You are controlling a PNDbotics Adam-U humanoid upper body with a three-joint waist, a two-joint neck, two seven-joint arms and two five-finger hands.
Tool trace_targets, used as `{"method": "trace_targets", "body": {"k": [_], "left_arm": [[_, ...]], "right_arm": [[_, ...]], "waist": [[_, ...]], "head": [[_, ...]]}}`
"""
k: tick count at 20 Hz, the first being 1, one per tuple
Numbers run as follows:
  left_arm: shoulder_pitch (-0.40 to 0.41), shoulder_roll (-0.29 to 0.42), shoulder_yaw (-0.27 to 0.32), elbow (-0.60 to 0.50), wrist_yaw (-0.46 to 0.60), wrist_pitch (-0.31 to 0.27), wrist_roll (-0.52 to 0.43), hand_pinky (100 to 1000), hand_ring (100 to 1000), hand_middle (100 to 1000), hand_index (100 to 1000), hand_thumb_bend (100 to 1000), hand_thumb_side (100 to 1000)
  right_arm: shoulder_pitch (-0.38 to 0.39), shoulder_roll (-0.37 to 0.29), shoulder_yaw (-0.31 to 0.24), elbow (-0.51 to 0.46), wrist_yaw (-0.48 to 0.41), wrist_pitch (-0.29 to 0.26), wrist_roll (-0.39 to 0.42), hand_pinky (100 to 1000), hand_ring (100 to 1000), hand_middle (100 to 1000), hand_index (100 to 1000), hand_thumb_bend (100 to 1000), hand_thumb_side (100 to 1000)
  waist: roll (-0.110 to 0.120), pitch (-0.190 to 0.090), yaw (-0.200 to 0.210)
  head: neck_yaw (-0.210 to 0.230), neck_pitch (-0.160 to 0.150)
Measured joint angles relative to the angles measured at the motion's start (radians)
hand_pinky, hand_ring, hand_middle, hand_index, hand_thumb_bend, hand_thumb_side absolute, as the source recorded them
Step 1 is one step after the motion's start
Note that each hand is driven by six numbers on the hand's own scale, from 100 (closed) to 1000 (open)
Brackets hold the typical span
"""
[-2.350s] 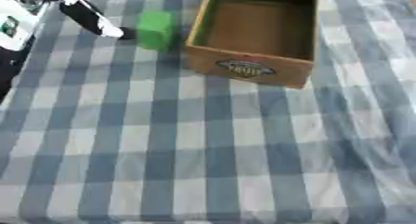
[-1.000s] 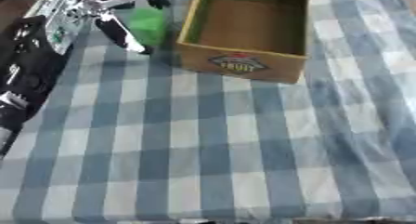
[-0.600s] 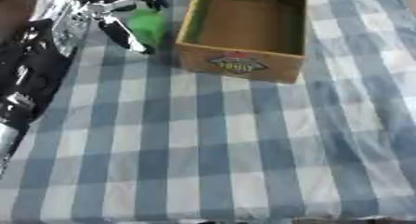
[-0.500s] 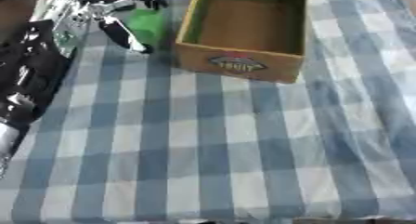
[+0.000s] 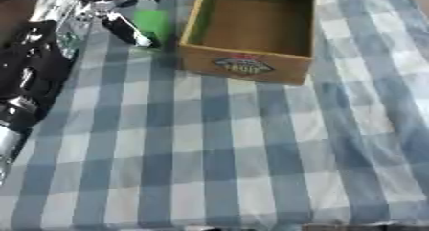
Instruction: Pick up objects on the table and place them in the box.
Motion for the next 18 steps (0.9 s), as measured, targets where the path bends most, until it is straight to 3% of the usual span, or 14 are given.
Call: {"method": "trace_targets", "body": {"k": [7,18], "left_arm": [[-0.001,0.002,0.005,-0.004,-0.020,0.013,-0.009,844,814,794,890,701,345],[0.006,0.010,0.007,0.018,-0.067,0.006,-0.021,833,800,772,878,688,356]], "right_arm": [[0.000,0.000,0.000,0.000,0.000,0.000,0.000,684,685,814,847,100,675],[-0.002,0.000,0.000,0.000,0.000,0.000,0.001,684,685,814,847,100,675]], "waist": [[0.003,0.000,0.000],[0.003,0.003,-0.003]], "head": [[0.000,0.000],[-0.001,0.000]]}}
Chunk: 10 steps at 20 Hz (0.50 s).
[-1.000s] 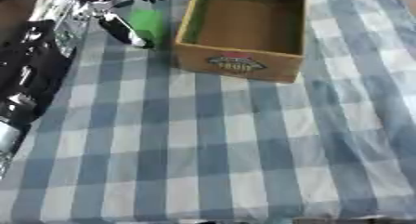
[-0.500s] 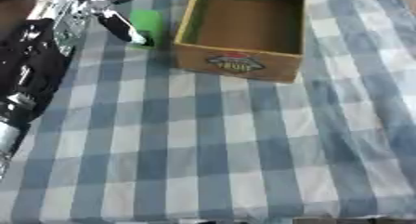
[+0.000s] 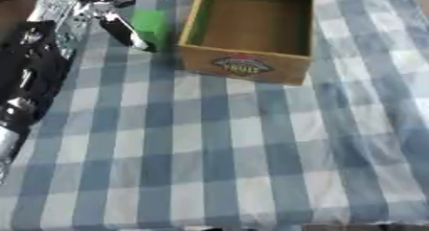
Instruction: Pick up objects on the table and place them in the box.
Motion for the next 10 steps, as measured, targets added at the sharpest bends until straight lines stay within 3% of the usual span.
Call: {"method": "trace_targets", "body": {"k": [7,10], "left_arm": [[0.007,0.000,0.005,0.012,-0.013,0.003,0.006,828,795,766,875,680,354],[0.008,0.000,0.008,0.017,-0.017,0.006,0.017,808,773,741,866,625,326]], "right_arm": [[0.000,0.000,0.000,0.000,0.000,0.001,0.001,684,685,814,848,100,675],[0.000,0.000,0.000,0.000,0.000,0.001,0.002,684,685,814,848,100,675]], "waist": [[0.000,0.003,-0.003],[-0.001,0.005,-0.004]], "head": [[0.000,0.000],[0.000,0.000]]}}
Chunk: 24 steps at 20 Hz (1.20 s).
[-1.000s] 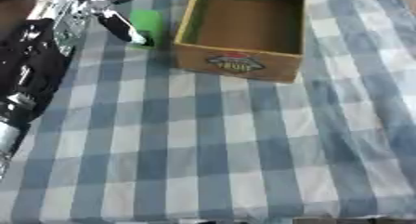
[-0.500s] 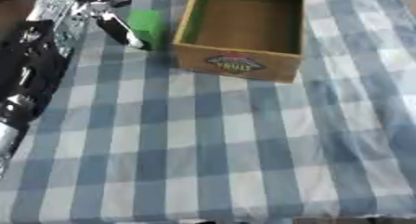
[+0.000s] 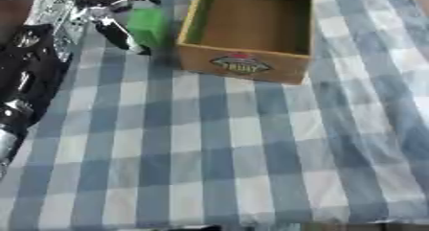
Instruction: Pick up objects on the table and place them in the box.
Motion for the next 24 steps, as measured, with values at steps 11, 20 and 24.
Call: {"method": "trace_targets", "body": {"k": [11,20,24], "left_arm": [[0.008,0.000,0.003,0.012,-0.027,0.024,0.090,755,691,636,815,541,291],[0.010,0.000,0.007,0.019,-0.044,0.031,0.115,710,593,518,728,463,281],[0.009,0.000,0.010,0.018,-0.042,0.026,0.093,694,560,477,695,448,270]], "right_arm": [[-0.001,0.000,0.000,0.000,0.000,-0.001,0.002,684,686,814,847,100,675],[-0.001,0.001,0.000,0.000,0.000,-0.001,0.003,684,686,814,847,100,674],[-0.001,0.001,0.000,0.000,0.000,-0.001,0.003,684,686,814,848,100,674]], "waist": [[-0.001,0.008,-0.006],[-0.001,0.009,-0.006],[-0.001,0.009,-0.006]], "head": [[0.000,0.000],[-0.001,0.000],[-0.001,0.000]]}}
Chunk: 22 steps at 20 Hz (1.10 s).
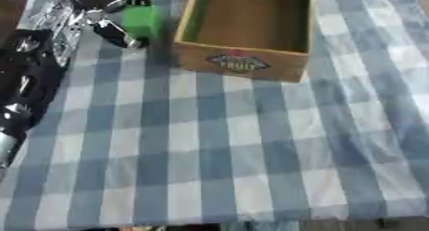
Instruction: Pick up objects on the table and place them in the box.
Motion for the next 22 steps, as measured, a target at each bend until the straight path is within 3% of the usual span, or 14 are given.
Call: {"method": "trace_targets", "body": {"k": [7,22], "left_arm": [[0.000,0.013,0.000,-0.045,0.048,-0.013,-0.032,690,550,467,689,433,251],[-0.019,0.061,-0.055,-0.297,0.258,-0.033,-0.130,696,553,466,696,411,192]], "right_arm": [[0.000,0.000,0.000,0.000,0.000,0.000,0.000,685,686,814,848,100,674],[0.001,-0.001,-0.001,0.000,0.000,-0.001,-0.002,685,686,814,848,100,673]], "waist": [[0.000,-0.001,0.006],[0.001,-0.017,0.013]], "head": [[-0.004,0.000],[-0.009,0.000]]}}
